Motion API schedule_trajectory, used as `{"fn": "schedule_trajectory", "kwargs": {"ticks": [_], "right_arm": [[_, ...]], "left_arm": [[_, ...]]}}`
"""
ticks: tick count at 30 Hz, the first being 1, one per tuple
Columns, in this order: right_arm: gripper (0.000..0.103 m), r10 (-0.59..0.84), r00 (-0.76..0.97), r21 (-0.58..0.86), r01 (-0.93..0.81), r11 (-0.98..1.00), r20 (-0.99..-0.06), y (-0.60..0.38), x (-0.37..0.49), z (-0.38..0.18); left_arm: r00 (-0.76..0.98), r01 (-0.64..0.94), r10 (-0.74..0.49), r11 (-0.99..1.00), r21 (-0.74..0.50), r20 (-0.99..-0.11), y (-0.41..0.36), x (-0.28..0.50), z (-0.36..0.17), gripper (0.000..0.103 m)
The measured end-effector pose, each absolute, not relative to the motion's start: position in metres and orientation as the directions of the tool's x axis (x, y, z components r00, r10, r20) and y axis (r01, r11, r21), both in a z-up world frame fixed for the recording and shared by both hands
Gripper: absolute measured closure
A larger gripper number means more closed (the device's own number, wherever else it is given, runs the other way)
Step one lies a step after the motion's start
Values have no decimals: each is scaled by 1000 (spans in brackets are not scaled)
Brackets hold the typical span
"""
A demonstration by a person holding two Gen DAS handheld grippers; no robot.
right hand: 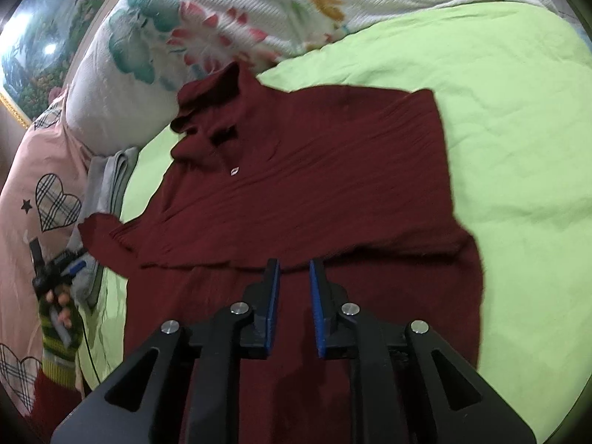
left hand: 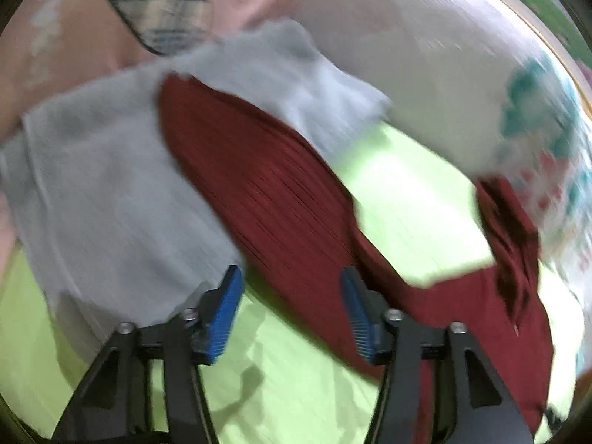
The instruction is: Fold large clothes
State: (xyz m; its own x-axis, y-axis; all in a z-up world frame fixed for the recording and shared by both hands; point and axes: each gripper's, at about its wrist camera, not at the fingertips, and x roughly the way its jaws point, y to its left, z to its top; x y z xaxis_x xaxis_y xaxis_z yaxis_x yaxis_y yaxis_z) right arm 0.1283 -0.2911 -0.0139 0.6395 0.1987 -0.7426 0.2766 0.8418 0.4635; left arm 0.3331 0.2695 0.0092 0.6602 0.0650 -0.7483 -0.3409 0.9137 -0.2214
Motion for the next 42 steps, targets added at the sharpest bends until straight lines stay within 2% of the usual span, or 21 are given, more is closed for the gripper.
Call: {"fn": "schedule_trajectory", "kwargs": {"ticks": [5, 9, 12, 13, 14, 15, 16, 17, 23, 28, 38, 42], "right_arm": [[82, 219, 619, 465, 267, 844, -754, -280, 133, -19], [82, 227, 606, 460, 259, 849, -762, -274, 135, -20], [82, 224, 602, 454, 261, 852, -767, -272, 137, -20], [82, 225, 601, 454, 261, 852, -767, -272, 136, -20], [82, 226, 601, 455, 260, 852, -767, -271, 136, -20], [82, 227, 602, 455, 258, 852, -766, -271, 136, -21], [82, 229, 602, 456, 255, 853, -765, -270, 136, -21], [82, 232, 603, 458, 252, 852, -763, -269, 136, -21], [82, 242, 616, 479, 251, 841, -750, -270, 130, -19], [82, 243, 632, 494, 255, 831, -736, -275, 120, -14], [82, 209, 662, 513, 304, 803, -720, -300, 94, -10], [82, 192, 674, 518, 323, 792, -713, -313, 86, -9]], "left_arm": [[639, -471, 160, 855, -218, -752, 332, 370, 10, 37], [638, -483, 87, 819, -309, -765, 363, 400, -5, 36], [641, -509, 128, 809, -294, -757, 371, 411, -7, 36], [648, -508, 132, 809, -296, -750, 372, 414, -7, 42], [655, -504, 137, 812, -295, -743, 372, 416, -5, 67], [663, -486, 123, 822, -299, -739, 370, 417, -5, 85], [665, -473, 106, 826, -306, -740, 369, 420, -5, 98], [676, -460, 102, 832, -310, -730, 365, 417, -1, 100], [764, -347, 113, 902, -257, -635, 314, 382, 38, 101], [811, -191, 6, 948, -256, -585, 240, 356, 61, 101], [753, 181, -315, 943, -278, -577, 29, 320, 52, 101], [680, 291, -376, 926, -239, -630, -50, 316, 33, 101]]}}
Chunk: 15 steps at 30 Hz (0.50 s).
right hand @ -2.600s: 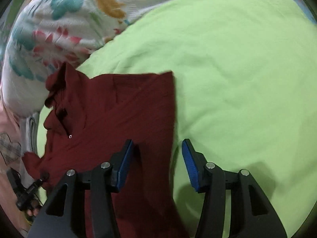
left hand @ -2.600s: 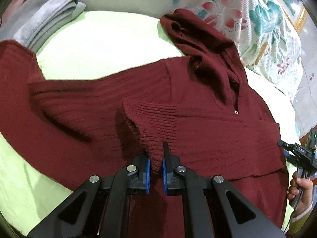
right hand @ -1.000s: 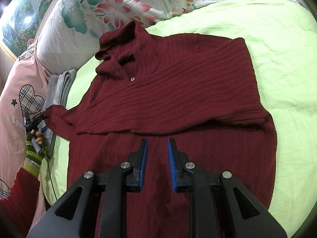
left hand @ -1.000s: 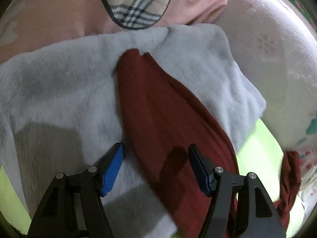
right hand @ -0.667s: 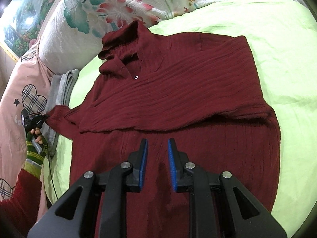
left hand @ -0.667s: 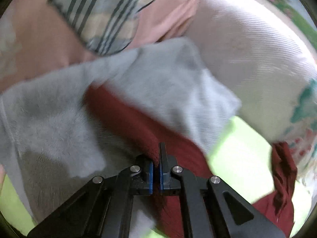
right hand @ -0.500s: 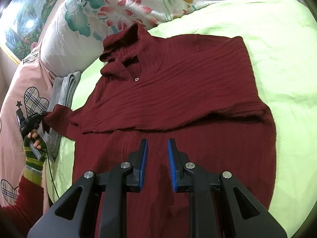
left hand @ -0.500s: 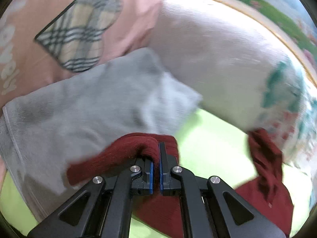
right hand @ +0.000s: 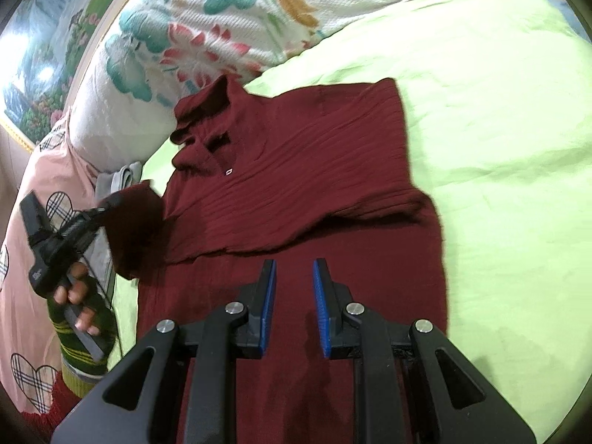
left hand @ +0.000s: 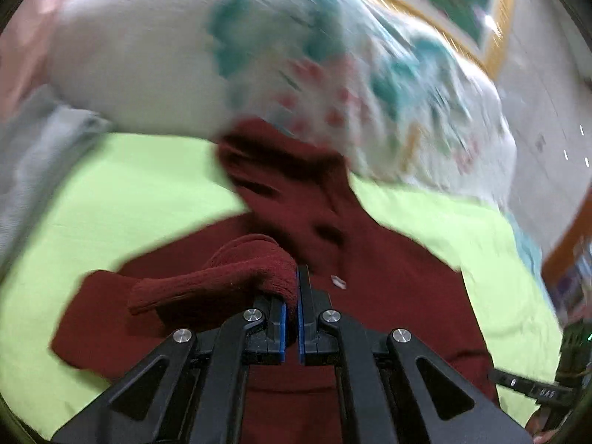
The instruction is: Fold large clothes
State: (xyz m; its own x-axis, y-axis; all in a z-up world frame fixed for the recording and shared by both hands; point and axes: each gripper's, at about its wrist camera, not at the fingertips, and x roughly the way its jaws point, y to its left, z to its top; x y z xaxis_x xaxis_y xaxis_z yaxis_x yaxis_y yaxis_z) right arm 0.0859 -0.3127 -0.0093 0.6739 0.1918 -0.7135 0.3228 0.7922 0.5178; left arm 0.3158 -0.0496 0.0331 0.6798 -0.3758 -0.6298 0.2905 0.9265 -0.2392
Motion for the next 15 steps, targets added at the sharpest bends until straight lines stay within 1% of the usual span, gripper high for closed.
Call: {"fn": "schedule_trajectory", "kwargs": {"ticks": [3, 7, 12, 13, 14, 15], "right_arm": [[82, 177, 685, 523, 338, 782, -707, -322, 80, -9], [82, 161, 692, 530, 362, 767, -704, -332, 74, -11], [82, 144, 702, 536, 378, 755, -697, -338, 73, -10], [82, 141, 706, 538, 379, 753, -694, -338, 74, -9], [82, 140, 708, 538, 378, 753, -693, -338, 74, -8], [82, 139, 709, 538, 376, 755, -691, -337, 75, -7]], "left_arm": [[630, 357, -403, 909, -214, -664, -106, 313, 16, 101], [570, 437, -439, 878, -197, -694, -161, 306, -12, 101], [507, 508, -443, 846, -159, -739, -206, 303, -46, 99], [478, 525, -444, 836, -159, -758, -213, 303, -54, 98], [463, 528, -435, 835, -154, -772, -215, 303, -58, 92], [445, 529, -425, 835, -152, -788, -216, 301, -63, 89]]}}
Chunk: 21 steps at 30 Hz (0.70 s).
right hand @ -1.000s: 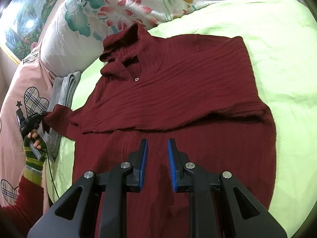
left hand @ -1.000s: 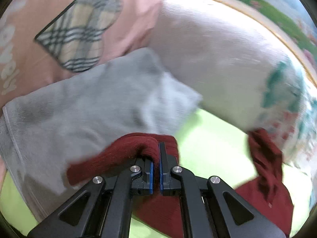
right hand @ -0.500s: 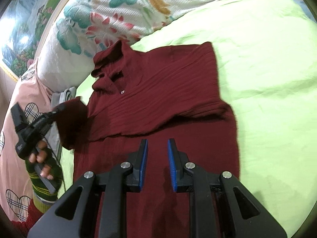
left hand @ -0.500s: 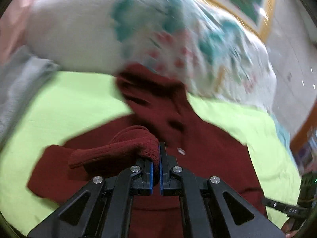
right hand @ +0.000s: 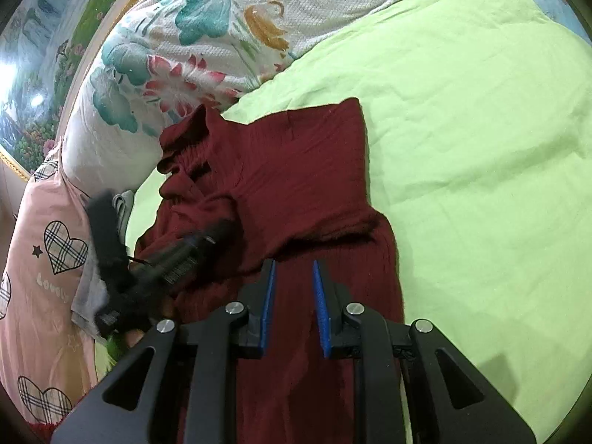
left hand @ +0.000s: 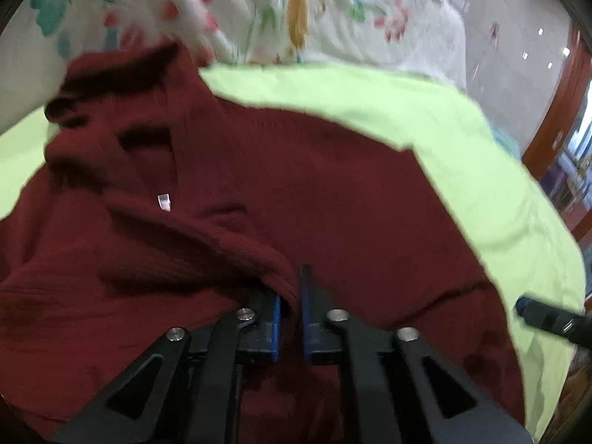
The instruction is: Fold large clothes
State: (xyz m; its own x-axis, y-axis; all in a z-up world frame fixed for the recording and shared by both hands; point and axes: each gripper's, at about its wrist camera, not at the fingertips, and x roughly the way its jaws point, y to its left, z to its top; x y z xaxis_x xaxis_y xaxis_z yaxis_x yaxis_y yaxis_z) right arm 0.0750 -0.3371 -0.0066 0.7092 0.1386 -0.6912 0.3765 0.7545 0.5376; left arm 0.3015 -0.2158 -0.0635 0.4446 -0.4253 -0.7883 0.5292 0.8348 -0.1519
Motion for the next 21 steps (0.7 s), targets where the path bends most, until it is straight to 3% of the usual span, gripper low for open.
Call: {"fn": "schedule_trajectory", "kwargs": {"ticks": [2, 4, 6, 9, 13, 17, 21], "right_arm": [[82, 136, 713, 535, 370, 759, -687, -335, 79, -3], [74, 139, 716, 528, 355, 771, -684, -332, 86, 0], [60, 145, 714, 516, 334, 789, -685, -325, 94, 2], [59, 166, 699, 487, 289, 824, -696, -308, 115, 1], [59, 175, 667, 397, 195, 897, -724, -271, 148, -1], [58, 141, 635, 218, 44, 975, -760, -222, 180, -7], [52, 58, 598, 27, -61, 998, -799, -186, 205, -26]], "left_arm": [[417, 533, -432, 829, -170, -800, -208, 296, -66, 69], [421, 525, -427, 834, -169, -801, -192, 285, -63, 48], [438, 514, -429, 841, -172, -790, -165, 270, -57, 47], [478, 460, -391, 874, -155, -787, -116, 251, -50, 47], [552, 276, -270, 952, -133, -789, -37, 244, -49, 47], [578, 93, -149, 989, -116, -803, 32, 250, -56, 47], [549, 23, -102, 994, -107, -830, 60, 261, -74, 49]]}}
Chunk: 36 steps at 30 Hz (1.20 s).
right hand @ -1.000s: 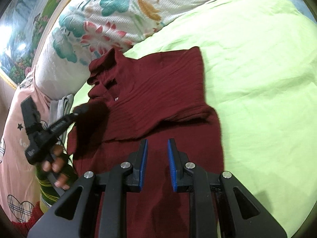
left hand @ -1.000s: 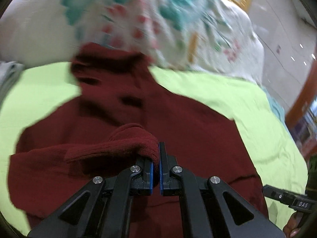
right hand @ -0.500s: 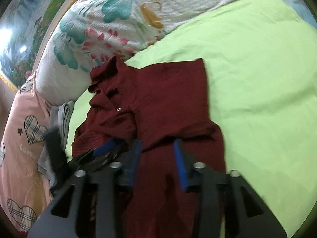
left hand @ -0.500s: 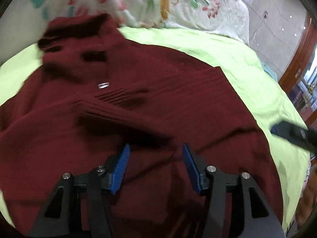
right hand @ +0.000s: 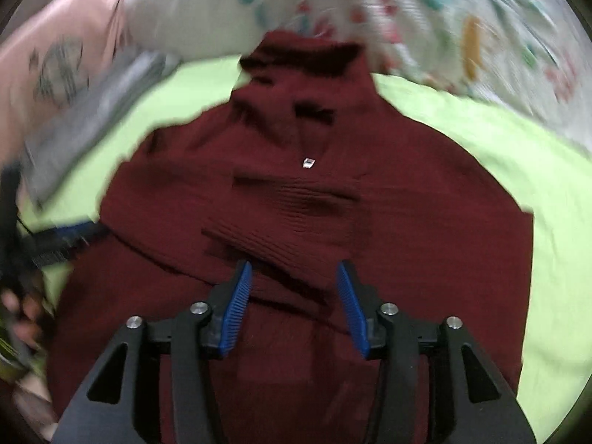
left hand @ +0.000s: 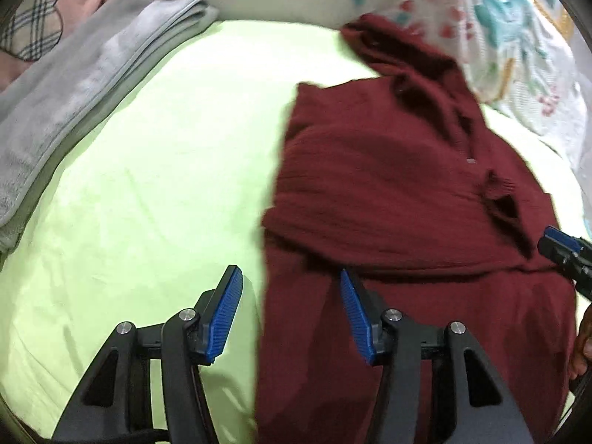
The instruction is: Fold large clothes
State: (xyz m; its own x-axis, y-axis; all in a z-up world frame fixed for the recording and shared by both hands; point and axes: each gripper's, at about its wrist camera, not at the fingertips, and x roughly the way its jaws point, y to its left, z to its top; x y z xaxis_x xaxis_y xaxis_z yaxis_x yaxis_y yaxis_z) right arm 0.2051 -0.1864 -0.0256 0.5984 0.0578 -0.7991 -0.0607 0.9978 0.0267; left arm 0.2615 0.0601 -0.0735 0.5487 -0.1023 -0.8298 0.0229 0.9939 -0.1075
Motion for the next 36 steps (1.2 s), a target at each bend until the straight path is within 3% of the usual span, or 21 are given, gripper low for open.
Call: {"fn": "schedule_trajectory", "kwargs": {"ticks": [5, 7, 8, 13, 15, 19, 23, 26, 27, 29, 36], "right_arm": [[54, 0, 591, -66, -89, 994, -806, -170, 233, -45], [95, 35, 599, 12, -42, 999, -800, -182, 238, -42], [98, 40, 609, 47, -5, 999, -792, -189, 237, -36], [98, -13, 727, 243, 247, 938, -687, -259, 190, 0], [98, -26, 724, 319, 335, 887, -689, -291, 169, -4], [98, -51, 646, 318, 441, 839, -762, -324, 153, -31], [88, -26, 592, 348, 508, 788, -805, -336, 142, -43], [68, -154, 636, 294, 540, 788, -756, -327, 123, -15], [60, -171, 665, 294, 527, 798, -727, -321, 121, -5], [57, -135, 718, 315, 456, 833, -683, -312, 129, 9], [57, 408, 654, 491, -64, 869, -638, -209, 248, 11]], "left_arm": [[567, 7, -87, 995, -101, -819, 60, 269, -74, 49], [574, 5, -79, 996, -93, -815, 57, 271, -72, 50], [575, 3, -77, 996, -92, -815, 57, 274, -72, 52], [578, -5, -65, 996, -84, -813, 55, 280, -74, 54], [580, -8, -57, 997, -76, -813, 51, 283, -75, 55], [578, -10, -53, 997, -72, -814, 51, 283, -75, 56], [577, -27, -66, 995, -100, -814, 57, 282, -77, 58], [575, -50, -85, 989, -138, -814, 65, 282, -77, 58], [575, -52, -91, 988, -147, -813, 67, 282, -77, 58], [583, -30, -90, 991, -132, -807, 63, 279, -74, 58], [587, 109, -119, 992, -68, -801, 46, 272, -71, 59]]}}
